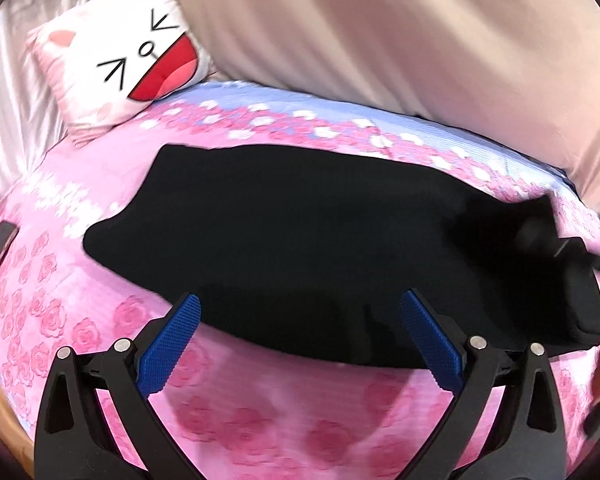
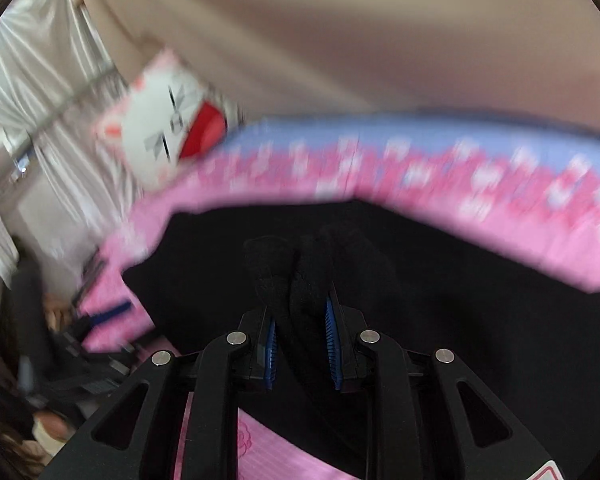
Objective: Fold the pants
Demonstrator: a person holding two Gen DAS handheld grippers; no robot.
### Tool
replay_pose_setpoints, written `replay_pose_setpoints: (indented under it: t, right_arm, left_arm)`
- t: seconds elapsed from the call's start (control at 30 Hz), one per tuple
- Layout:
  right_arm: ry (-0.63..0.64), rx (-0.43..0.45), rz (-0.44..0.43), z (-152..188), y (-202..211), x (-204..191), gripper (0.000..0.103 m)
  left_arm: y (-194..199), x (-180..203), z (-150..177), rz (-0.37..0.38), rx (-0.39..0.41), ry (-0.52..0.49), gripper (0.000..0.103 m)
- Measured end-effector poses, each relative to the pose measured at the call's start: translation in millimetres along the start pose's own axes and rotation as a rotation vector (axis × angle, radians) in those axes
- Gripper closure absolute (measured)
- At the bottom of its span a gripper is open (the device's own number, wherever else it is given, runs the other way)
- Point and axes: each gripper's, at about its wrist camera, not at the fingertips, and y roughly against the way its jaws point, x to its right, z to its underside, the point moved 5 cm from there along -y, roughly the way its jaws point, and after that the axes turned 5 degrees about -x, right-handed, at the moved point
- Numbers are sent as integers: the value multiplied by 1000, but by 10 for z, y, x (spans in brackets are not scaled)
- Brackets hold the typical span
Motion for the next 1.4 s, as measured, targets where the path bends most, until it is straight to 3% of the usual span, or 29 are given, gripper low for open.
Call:
replay_pose_setpoints:
  t: [0.1, 0.2, 0.23, 0.3, 0.37, 0.43, 0.6, 0.67, 0.7, 0.73, 0.8, 0.83, 0.93, 1.0, 1.07, 1.13, 1.17, 1.2, 1.27, 1.33, 1.4]
  right_arm:
    - [20, -92, 19, 282, -339, -67, 77]
    - [29, -56, 4, 388, -118, -98, 70]
    - [8, -23, -26, 406, 60, -78, 70]
    - [-40, 51, -55, 410, 417, 19, 61]
    - [-64, 138, 18, 450, 843, 191, 49]
    - [-82, 189, 116, 510, 1156, 368, 49]
    - [-223, 272, 216, 826, 1670, 873, 49]
    - [-264, 275, 224, 931, 1724, 1032, 49]
    - [-283, 276, 225, 981, 1753, 1102, 49]
    - [-307, 279, 223, 1055, 1777, 1180, 49]
    - [-334, 277, 219, 1158, 1822, 1308, 49]
    - [-342, 280, 220, 1185, 1834, 1342, 49]
    - [-382, 295, 211, 1236, 1879, 1454, 49]
    - [-397, 314, 197, 1242, 1945, 1497, 49]
    - [-385, 325, 201, 1244, 1963, 1488, 49]
    - [-381, 310, 221, 1268, 1911, 1539, 49]
    - [-395, 291, 235, 1283, 1857, 1583, 49]
    - [-404, 278, 243, 1283, 1821, 1601, 49]
    - [-400, 274, 235, 1270, 1769, 1558, 49]
    - [-367, 262, 221, 1226, 1705, 1460, 48]
    - [-335, 231, 239, 1183, 1592, 1416, 44]
  left_arm:
    - [-37, -64, 12, 43, -24, 4, 5]
    - [-46, 1, 32, 127, -58, -7, 5]
    - [-47, 59, 23, 167, -72, -15, 5]
    - [-52, 203, -1, 235, -91, -28, 5]
    - [-100, 384, -56, 315, -124, -38, 5]
    - [-195, 598, -111, 387, -168, -42, 5]
    - [-635, 955, -131, 438, -316, 27, 5]
    - [-652, 1006, -175, 395, -276, 37, 5]
    - [-636, 1058, -181, 402, -272, 26, 11]
    - [-644, 1165, -179, 433, -283, 5, 37]
    - [-709, 1295, -163, 390, -306, -47, 64]
    - [-697, 1354, -172, 353, -278, -79, 80]
    - [-544, 1385, -302, 394, -254, -86, 90]
    - [-323, 1330, -467, 406, -184, -90, 90]
    - [-282, 1224, -540, 316, -131, -115, 88]
    - [-564, 1176, -419, 194, -189, -163, 83]
    - [-672, 1145, -325, 160, -234, -172, 80]
    - [-662, 1111, -289, 175, -230, -160, 76]
    - [-379, 873, -282, 247, -151, -111, 60]
    - [-160, 595, -341, 227, -74, -43, 12]
    - [54, 111, -399, 147, -3, 60, 12]
